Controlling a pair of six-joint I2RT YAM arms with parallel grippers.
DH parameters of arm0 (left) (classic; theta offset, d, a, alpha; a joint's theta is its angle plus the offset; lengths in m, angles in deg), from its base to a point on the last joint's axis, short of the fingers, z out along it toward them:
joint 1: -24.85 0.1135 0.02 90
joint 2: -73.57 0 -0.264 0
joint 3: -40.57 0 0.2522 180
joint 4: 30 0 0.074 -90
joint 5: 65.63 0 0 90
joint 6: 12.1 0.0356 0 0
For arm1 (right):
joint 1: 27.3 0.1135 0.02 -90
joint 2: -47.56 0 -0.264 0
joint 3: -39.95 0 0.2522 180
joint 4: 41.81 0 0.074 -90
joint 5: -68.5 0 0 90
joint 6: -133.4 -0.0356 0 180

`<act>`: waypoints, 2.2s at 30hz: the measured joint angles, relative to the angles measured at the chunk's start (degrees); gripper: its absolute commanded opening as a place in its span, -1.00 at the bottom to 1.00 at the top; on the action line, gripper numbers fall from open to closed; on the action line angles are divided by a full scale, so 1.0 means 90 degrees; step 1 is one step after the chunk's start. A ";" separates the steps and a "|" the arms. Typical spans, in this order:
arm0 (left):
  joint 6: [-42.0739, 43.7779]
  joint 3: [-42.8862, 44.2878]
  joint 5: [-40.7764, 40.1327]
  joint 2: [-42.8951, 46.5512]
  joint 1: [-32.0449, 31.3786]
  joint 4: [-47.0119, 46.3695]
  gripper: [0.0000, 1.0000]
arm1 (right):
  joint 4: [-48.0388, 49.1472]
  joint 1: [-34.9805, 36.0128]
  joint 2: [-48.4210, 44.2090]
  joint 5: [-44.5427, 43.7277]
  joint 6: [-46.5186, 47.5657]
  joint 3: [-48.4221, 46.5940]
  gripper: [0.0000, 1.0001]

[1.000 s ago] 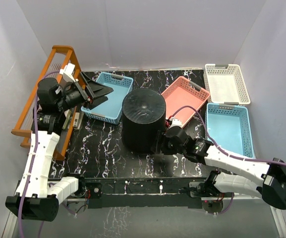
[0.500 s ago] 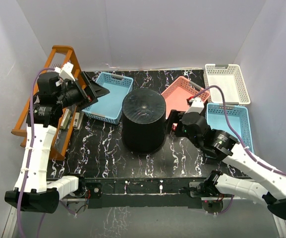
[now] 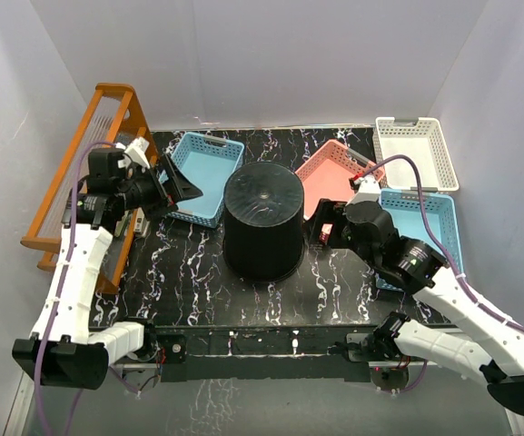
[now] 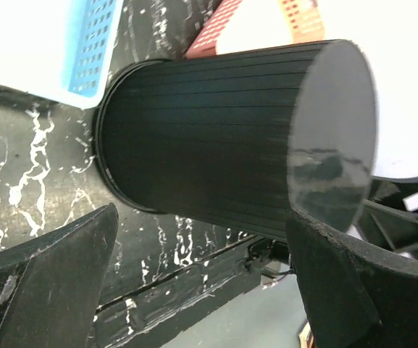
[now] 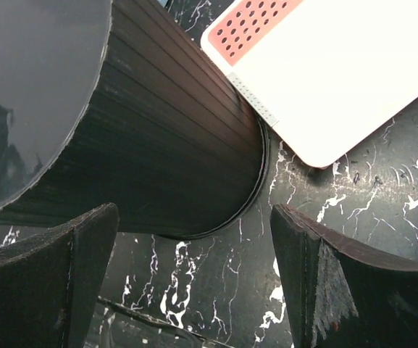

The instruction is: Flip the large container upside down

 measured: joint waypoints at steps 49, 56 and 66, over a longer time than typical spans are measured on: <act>0.0529 -0.1270 -0.2278 -0.2977 -0.1324 -0.1302 0.96 | 0.1406 0.0168 0.0148 0.1999 -0.0010 0.1146 0.94; 0.0376 -0.1506 -0.2506 -0.0993 -0.1338 -0.0491 0.97 | 0.2237 0.0194 0.0886 0.1756 -0.0410 0.1149 0.95; 0.0022 -0.2441 -0.2280 0.0515 -0.1338 0.0350 0.97 | 0.3147 0.0187 0.2455 0.0831 -0.0580 0.0816 0.96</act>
